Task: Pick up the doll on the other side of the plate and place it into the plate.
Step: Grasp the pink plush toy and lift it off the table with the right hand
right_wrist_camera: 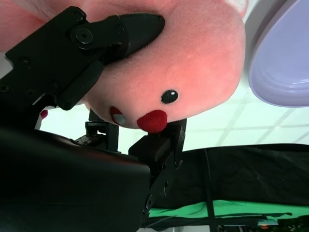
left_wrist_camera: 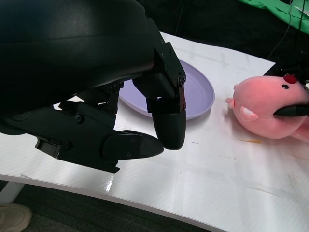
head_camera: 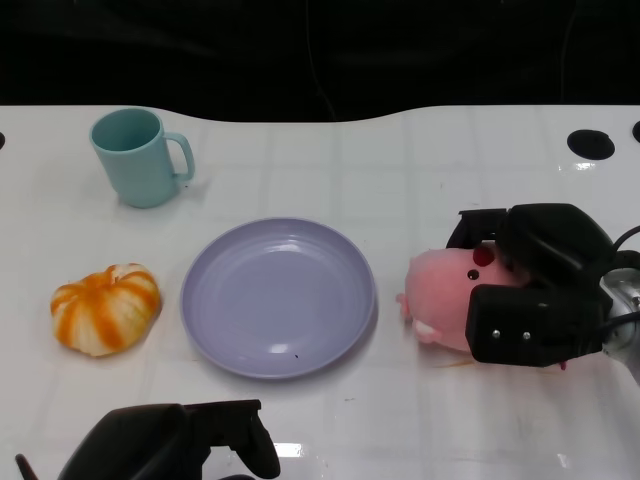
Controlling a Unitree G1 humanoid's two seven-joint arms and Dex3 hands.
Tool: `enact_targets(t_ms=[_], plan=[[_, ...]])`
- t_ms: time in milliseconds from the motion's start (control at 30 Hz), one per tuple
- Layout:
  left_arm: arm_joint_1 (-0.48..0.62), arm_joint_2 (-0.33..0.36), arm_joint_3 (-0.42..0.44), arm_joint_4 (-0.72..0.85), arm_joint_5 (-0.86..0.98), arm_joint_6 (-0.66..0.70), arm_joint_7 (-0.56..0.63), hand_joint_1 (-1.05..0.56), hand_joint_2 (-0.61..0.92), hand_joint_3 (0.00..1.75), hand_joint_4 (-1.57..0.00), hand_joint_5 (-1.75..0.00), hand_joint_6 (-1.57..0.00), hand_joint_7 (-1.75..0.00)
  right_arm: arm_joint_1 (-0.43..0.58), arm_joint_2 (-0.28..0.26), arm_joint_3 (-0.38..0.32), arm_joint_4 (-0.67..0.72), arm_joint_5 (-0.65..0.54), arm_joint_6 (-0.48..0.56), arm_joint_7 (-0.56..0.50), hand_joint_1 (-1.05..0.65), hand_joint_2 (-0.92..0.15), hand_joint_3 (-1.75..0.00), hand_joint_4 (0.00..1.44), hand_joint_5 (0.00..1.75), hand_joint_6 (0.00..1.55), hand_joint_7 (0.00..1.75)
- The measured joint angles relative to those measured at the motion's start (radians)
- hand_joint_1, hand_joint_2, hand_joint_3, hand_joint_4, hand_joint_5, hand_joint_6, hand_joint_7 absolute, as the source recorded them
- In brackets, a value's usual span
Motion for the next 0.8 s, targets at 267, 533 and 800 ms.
enact_targets(t_ms=[267, 533, 800], plan=[[0.001, 0.001, 0.0, -0.017, 0.002, -0.002, 0.0, -0.3, 0.92, 0.38, -0.65, -1.61, -0.69, -1.03, 0.029, 0.005, 0.0, -0.001, -0.016, -0.04, -0.119, -0.19, -0.5, -0.95, 0.89, 1.75, 0.73, 1.61], [0.014, 0.002, 0.003, -0.017, 0.002, -0.004, 0.0, -0.31, 0.92, 0.39, -0.62, -1.64, -0.67, -1.07, 0.038, 0.027, -0.005, 0.007, -0.014, -0.073, -0.213, -0.15, -0.43, -1.17, 0.96, 1.75, 0.73, 1.75], [0.028, 0.002, 0.002, -0.025, 0.004, -0.009, 0.0, -0.33, 0.92, 0.41, -0.61, -1.64, -0.66, -1.07, 0.038, 0.04, -0.056, -0.038, 0.028, -0.109, -0.232, -0.15, -0.33, -1.41, 0.98, 1.75, 0.75, 1.75]])
